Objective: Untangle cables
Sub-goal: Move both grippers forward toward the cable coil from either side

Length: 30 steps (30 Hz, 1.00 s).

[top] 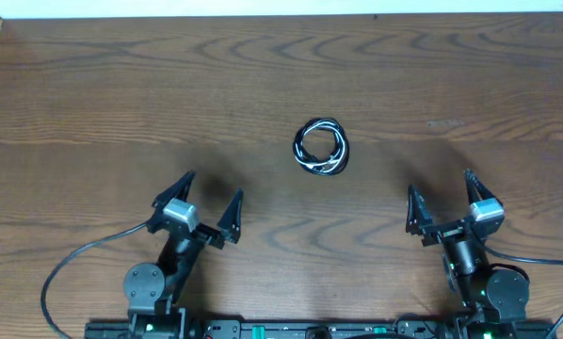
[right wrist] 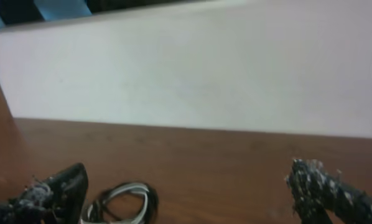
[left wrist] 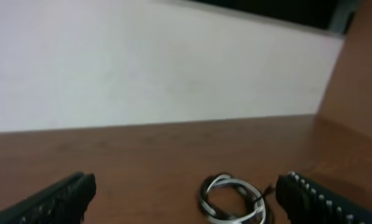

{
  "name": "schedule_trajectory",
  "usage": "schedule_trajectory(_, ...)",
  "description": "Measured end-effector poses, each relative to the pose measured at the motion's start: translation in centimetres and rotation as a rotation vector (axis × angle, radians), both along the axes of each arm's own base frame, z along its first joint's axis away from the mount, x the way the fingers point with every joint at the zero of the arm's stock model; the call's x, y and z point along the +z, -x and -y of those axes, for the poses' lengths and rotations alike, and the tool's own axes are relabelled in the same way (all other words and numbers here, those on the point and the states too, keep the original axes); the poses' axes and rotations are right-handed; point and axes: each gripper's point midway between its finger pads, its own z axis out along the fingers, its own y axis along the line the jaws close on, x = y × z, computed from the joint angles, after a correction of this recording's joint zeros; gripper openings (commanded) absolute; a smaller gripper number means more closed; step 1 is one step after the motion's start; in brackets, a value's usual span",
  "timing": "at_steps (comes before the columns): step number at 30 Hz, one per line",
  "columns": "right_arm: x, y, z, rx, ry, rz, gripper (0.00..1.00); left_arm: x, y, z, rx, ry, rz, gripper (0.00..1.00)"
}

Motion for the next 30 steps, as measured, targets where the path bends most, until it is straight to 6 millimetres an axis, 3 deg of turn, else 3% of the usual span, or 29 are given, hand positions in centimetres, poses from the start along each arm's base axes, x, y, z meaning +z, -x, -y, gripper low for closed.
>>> schedule_trajectory(5, 2.3, -0.5, -0.6, 0.03, -0.007, 0.091, 0.99, 1.6, -0.9, 1.2, -0.047, 0.011, 0.073, 0.98)
schedule_trajectory(9, 2.9, -1.3, -1.5, 0.075, -0.004, 0.123, 0.99, -0.1, -2.7, 2.8, -0.106, 0.007, -0.027, 0.98)
schedule_trajectory(12, 1.8, -2.5, -2.5, 0.123, 0.009, 0.073, 0.99, -0.4, -4.5, 4.6, -0.183, -0.004, -0.108, 0.98)
schedule_trajectory(15, 0.9, -4.9, -4.2, 0.213, 0.029, -0.041, 0.99, 0.8, -7.1, 6.6, -0.281, -0.014, -0.19, 0.98)
schedule_trajectory(19, 2.3, -8.2, -6.3, 0.334, 0.042, -0.155, 0.99, 1.2, -9.4, 8.1, -0.358, -0.025, -0.347, 0.98)
schedule_trajectory(25, 5.8, -13.5, -7.9, 0.488, 0.044, -0.323, 0.99, 2.2, -9.8, 8.5, -0.403, -0.141, -0.551, 0.98)
schedule_trajectory(30, 7.7, -16.1, -9.3, 0.599, 0.051, -0.45, 0.99, 5.1, -10.2, 7.9, -0.383, -0.252, -0.586, 0.98)
